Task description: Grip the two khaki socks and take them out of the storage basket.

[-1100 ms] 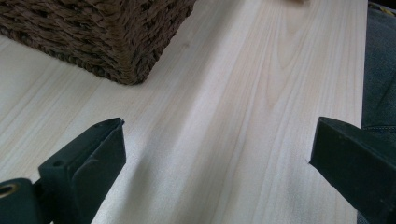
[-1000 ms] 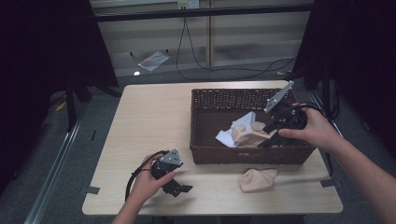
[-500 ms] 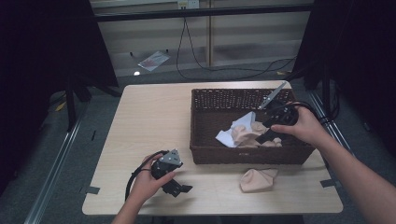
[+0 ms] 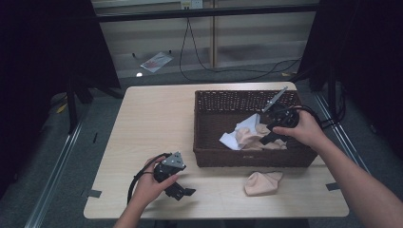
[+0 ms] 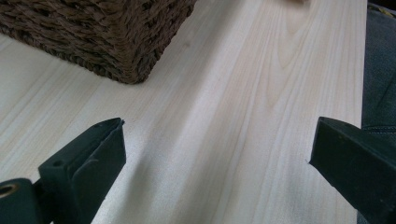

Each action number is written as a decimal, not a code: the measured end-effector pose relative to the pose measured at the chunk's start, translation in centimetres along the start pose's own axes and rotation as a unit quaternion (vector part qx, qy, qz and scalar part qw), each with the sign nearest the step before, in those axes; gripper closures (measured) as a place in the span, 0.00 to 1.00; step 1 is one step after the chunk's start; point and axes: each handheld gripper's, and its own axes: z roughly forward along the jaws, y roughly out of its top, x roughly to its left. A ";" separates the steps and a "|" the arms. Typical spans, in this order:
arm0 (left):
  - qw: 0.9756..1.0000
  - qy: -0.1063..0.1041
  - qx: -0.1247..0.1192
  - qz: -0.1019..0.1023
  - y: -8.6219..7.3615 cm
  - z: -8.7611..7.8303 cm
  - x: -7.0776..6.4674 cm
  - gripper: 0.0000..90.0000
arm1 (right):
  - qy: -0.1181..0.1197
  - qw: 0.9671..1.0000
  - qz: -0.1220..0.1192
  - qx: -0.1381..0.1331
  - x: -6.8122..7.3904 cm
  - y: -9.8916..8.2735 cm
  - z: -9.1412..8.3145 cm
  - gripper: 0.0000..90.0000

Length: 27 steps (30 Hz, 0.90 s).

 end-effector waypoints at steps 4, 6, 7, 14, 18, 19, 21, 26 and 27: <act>1.000 0.001 0.003 0.002 0.0 0.0 0.0 0.04 | -0.007 1.000 0.006 0.000 -0.4 -0.2 0.6 0.31; 1.000 0.001 0.000 0.000 0.0 0.0 0.0 0.04 | -0.012 1.000 0.013 0.000 -0.6 -0.3 0.9 0.33; 1.000 0.000 0.000 0.000 0.0 0.0 0.0 0.04 | -0.013 1.000 0.011 -0.001 -0.8 -0.3 1.0 0.35; 1.000 0.002 0.000 0.001 0.0 0.0 0.0 0.03 | -0.024 1.000 0.013 0.001 -1.3 -0.5 1.8 0.45; 1.000 0.000 0.003 0.003 0.0 -0.1 0.1 0.03 | -0.022 1.000 0.015 0.001 -1.6 -0.6 2.1 0.51; 1.000 0.001 0.004 0.003 0.0 -0.1 0.1 0.03 | -0.023 1.000 0.014 0.002 -1.6 -0.6 2.1 0.51; 1.000 0.001 0.003 0.003 0.0 -0.1 0.1 0.04 | -0.022 1.000 0.009 0.010 -1.6 -0.5 2.2 0.52; 1.000 0.001 0.000 0.001 0.0 -0.1 0.0 0.03 | -0.023 1.000 0.002 0.016 -1.6 -0.5 2.6 0.59; 1.000 0.002 -0.001 -0.001 0.0 -0.1 0.0 0.03 | -0.024 1.000 0.002 0.015 -1.7 -0.5 2.6 0.60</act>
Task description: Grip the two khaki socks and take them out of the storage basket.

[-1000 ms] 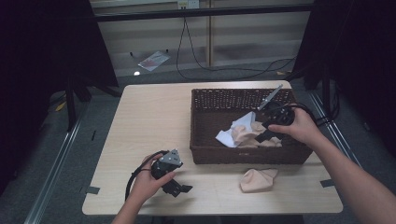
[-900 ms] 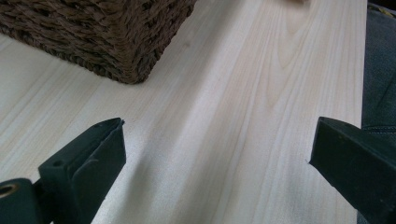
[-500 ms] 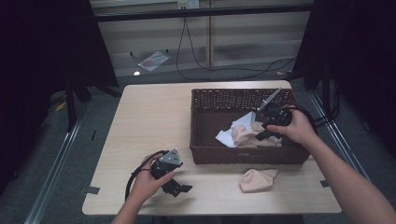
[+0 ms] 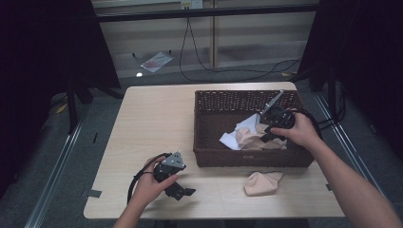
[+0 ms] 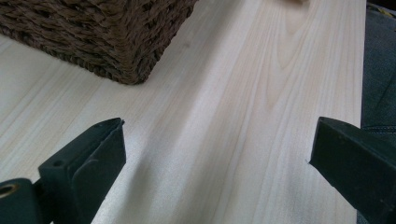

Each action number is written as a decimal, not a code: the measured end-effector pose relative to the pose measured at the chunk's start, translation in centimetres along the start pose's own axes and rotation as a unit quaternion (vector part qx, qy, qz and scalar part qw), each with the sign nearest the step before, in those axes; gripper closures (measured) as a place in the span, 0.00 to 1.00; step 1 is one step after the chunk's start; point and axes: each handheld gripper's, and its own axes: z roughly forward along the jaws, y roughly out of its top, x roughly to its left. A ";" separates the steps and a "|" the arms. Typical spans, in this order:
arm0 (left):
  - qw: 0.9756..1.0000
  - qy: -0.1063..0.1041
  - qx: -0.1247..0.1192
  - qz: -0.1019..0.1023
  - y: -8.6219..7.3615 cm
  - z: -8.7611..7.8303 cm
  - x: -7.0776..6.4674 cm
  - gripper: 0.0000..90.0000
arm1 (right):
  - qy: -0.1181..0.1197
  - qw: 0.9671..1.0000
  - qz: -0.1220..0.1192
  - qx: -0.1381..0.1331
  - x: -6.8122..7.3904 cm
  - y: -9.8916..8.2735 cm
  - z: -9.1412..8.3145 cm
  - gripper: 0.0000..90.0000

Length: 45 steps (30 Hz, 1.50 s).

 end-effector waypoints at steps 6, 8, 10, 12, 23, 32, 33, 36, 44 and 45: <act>1.000 -0.002 -0.001 0.000 0.0 0.1 0.0 0.03 | 0.001 1.000 -0.005 0.009 -0.1 -0.1 0.4 0.66; 1.000 -0.003 -0.001 0.002 0.0 0.1 0.0 0.04 | -0.003 1.000 -0.002 0.012 -0.2 -0.1 0.6 0.71; 1.000 -0.001 -0.002 0.000 0.0 0.1 0.0 0.03 | 0.001 1.000 -0.003 0.017 -0.3 -0.2 0.7 0.79; 1.000 -0.001 0.007 0.012 0.0 -0.1 0.2 0.04 | 0.001 1.000 0.000 0.017 -0.4 -0.2 0.7 0.90; 1.000 0.000 0.003 0.004 0.0 0.0 0.1 0.03 | 0.035 0.999 0.020 0.013 -0.1 0.0 -2.2 0.98; 1.000 -0.002 0.002 0.001 0.0 0.1 0.0 0.03 | 0.054 0.998 0.015 -0.008 0.6 0.2 -5.6 0.97; 1.000 -0.002 0.004 0.002 0.0 0.1 0.0 0.03 | 0.057 0.998 0.019 -0.010 0.7 0.2 -5.9 0.98; 1.000 -0.002 0.008 0.006 0.0 0.1 0.0 0.04 | 0.059 0.998 0.017 -0.015 0.7 0.3 -6.9 0.98; 1.000 -0.003 0.004 0.003 0.0 0.1 0.0 0.03 | 0.061 0.998 0.015 -0.031 0.9 0.5 -9.5 0.98; 1.000 -0.002 0.004 0.003 0.0 0.1 0.0 0.03 | 0.062 0.997 0.017 -0.034 1.0 0.6 -9.8 0.98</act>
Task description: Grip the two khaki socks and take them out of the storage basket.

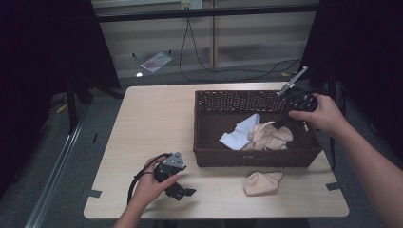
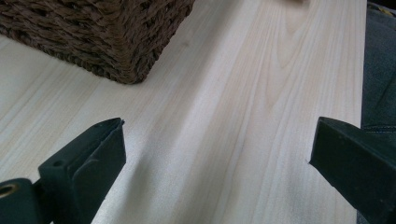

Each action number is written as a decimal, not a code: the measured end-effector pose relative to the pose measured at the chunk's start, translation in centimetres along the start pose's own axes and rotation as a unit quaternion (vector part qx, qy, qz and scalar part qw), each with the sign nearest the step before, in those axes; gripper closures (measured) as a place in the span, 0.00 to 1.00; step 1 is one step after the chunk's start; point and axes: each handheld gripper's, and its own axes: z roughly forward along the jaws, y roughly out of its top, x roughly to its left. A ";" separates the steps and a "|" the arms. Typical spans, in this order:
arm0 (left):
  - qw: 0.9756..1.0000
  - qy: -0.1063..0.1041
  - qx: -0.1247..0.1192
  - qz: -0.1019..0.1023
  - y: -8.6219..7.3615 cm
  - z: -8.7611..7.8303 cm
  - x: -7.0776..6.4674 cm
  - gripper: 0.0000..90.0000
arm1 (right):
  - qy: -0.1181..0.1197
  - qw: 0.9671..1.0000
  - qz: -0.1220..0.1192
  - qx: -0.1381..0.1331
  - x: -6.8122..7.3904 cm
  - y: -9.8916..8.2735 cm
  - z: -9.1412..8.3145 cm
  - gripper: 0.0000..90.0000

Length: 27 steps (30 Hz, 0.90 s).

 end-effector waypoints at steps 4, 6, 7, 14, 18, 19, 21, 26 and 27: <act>1.000 0.001 0.000 0.000 0.0 0.0 0.0 0.03 | 0.006 1.000 -0.003 -0.004 0.4 0.1 -0.9 0.98; 1.000 0.000 0.000 0.000 0.0 0.0 0.0 0.03 | 0.007 1.000 -0.006 -0.010 0.6 0.2 -1.4 0.98; 1.000 0.000 0.001 0.001 0.0 0.0 0.0 0.03 | 0.009 1.000 -0.009 -0.010 0.7 0.2 -1.7 0.98; 1.000 0.002 0.000 0.000 0.0 0.0 0.0 0.03 | 0.013 1.000 -0.016 -0.020 1.6 0.4 -3.2 0.98; 1.000 0.001 0.004 0.001 0.0 0.0 0.0 0.03 | 0.015 0.999 -0.025 -0.018 2.2 0.4 -3.8 0.98; 1.000 0.002 0.004 0.001 0.0 0.0 0.0 0.03 | 0.017 0.999 -0.027 -0.016 2.3 0.4 -3.9 0.98; 1.000 0.001 0.005 0.004 0.0 -0.1 0.0 0.03 | 0.021 0.999 -0.032 -0.016 2.7 0.4 -4.0 0.98; 1.000 0.001 0.004 0.002 0.0 0.0 0.0 0.03 | 0.026 0.998 -0.045 -0.020 3.4 0.3 -4.3 0.98; 1.000 0.000 0.003 0.002 0.0 0.0 0.0 0.03 | 0.028 0.998 -0.048 -0.017 3.6 0.3 -4.3 0.98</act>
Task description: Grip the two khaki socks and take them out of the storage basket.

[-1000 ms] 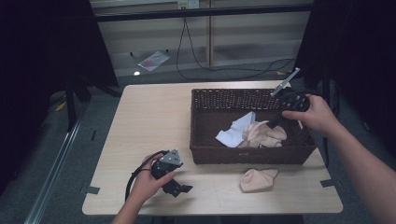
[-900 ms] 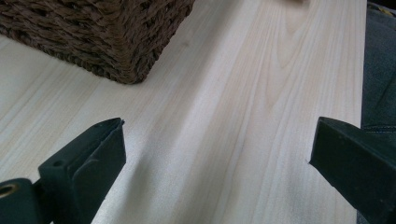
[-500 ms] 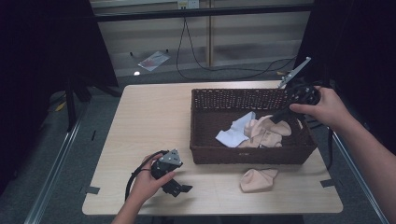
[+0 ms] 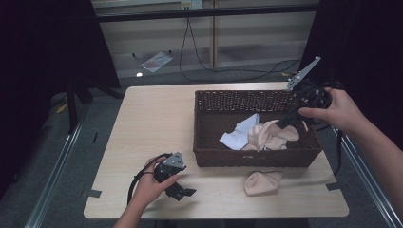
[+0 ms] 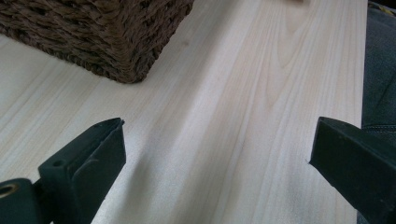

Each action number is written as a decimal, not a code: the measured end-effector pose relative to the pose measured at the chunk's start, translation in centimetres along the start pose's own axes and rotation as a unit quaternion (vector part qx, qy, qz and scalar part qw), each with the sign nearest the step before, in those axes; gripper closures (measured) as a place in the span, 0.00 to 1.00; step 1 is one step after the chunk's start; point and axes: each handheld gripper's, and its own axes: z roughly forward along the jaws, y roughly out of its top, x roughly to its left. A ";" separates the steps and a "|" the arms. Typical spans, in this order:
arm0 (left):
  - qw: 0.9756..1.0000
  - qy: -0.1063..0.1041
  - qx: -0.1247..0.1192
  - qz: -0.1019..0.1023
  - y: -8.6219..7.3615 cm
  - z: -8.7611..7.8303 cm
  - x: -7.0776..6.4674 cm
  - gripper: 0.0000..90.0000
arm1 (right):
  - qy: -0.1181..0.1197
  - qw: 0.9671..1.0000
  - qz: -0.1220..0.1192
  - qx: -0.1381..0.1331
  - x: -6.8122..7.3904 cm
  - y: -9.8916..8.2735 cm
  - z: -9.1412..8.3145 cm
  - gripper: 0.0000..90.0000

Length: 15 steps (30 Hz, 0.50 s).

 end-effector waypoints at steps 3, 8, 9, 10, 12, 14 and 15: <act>1.000 -0.001 0.000 0.001 0.0 -0.1 0.0 0.03 | 0.006 1.000 -0.006 0.006 0.4 0.0 0.1 0.98; 1.000 0.000 0.000 0.000 0.0 0.0 0.0 0.03 | 0.013 1.000 -0.011 0.006 1.0 -0.1 0.0 0.98; 1.000 0.000 0.003 -0.001 0.0 0.0 0.0 0.03 | 0.011 1.000 -0.014 0.006 1.1 -0.2 -0.1 0.98; 1.000 0.001 0.007 0.001 0.0 0.0 0.0 0.03 | 0.013 1.000 -0.020 0.002 1.1 -0.2 -0.2 0.98; 1.000 0.000 0.003 0.001 0.0 0.0 0.0 0.03 | 0.016 1.000 -0.018 0.000 1.4 -0.2 -0.4 0.98; 1.000 0.000 0.003 0.001 0.0 0.0 0.0 0.03 | 0.016 1.000 -0.026 -0.004 1.6 -0.1 -0.5 0.98; 1.000 0.000 0.000 0.000 0.0 0.0 0.0 0.03 | 0.020 0.999 -0.027 -0.005 1.7 -0.1 -0.5 0.98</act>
